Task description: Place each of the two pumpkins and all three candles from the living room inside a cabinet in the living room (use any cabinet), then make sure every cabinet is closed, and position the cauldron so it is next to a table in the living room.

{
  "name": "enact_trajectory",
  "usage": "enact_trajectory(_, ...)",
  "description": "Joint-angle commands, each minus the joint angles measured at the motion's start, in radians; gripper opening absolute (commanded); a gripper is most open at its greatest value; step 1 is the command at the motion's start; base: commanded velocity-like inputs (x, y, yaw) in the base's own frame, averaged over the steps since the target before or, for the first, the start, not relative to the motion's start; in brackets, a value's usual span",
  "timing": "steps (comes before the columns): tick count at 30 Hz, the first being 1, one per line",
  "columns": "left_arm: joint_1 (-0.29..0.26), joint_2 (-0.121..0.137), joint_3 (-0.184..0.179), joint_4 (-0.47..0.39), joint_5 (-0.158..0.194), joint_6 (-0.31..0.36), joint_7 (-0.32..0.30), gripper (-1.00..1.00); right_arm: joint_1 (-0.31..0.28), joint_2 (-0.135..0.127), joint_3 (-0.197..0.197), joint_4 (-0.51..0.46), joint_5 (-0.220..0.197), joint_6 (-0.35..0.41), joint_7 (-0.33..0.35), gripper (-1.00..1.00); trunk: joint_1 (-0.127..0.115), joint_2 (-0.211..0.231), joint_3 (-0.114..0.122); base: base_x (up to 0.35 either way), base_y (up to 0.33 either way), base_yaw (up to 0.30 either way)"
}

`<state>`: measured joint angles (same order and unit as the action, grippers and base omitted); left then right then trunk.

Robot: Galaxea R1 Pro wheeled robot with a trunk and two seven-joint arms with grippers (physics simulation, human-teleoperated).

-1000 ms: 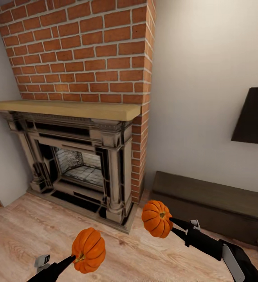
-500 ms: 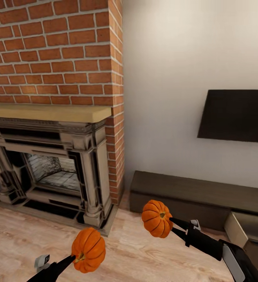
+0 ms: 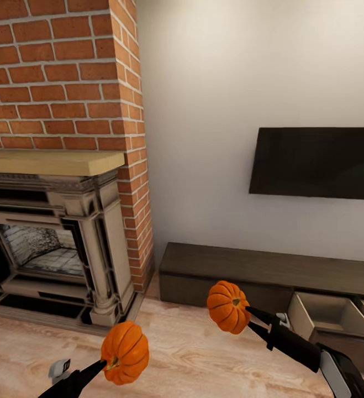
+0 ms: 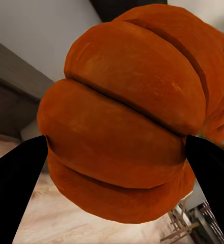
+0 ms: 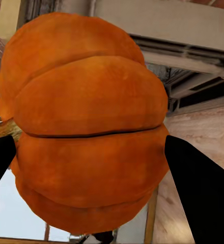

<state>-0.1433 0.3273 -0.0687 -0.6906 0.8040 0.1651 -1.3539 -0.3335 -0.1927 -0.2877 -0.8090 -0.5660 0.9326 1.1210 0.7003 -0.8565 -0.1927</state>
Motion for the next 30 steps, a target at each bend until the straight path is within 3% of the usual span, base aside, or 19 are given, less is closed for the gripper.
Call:
enact_trajectory(1,-0.001,0.002,-0.005,0.000,0.011,0.010,-0.001,-1.00,-0.001,0.000,-0.003,0.000,-0.010,0.011,0.003,-1.00,0.000,-0.001,-0.001,0.121,-0.281,-0.014)
enact_trajectory(10,-0.001,0.001,-0.005,-0.001,0.011,0.010,-0.003,-1.00,-0.001,-0.001,-0.011,0.007,-0.011,0.012,0.002,-1.00,0.000,-0.001,-0.003,0.137,-0.276,-0.019)
enact_trajectory(20,-0.001,0.001,-0.005,0.000,0.011,0.009,-0.005,-1.00,-0.001,-0.007,-0.017,0.061,-0.015,0.012,0.002,-1.00,0.000,-0.001,-0.009,0.104,-0.265,-0.210)
enact_trajectory(30,-0.001,0.001,-0.005,0.000,0.011,0.010,-0.005,-1.00,-0.001,-0.008,-0.019,0.066,-0.015,0.012,0.002,-1.00,0.000,-0.001,-0.019,0.007,-0.042,-0.223)
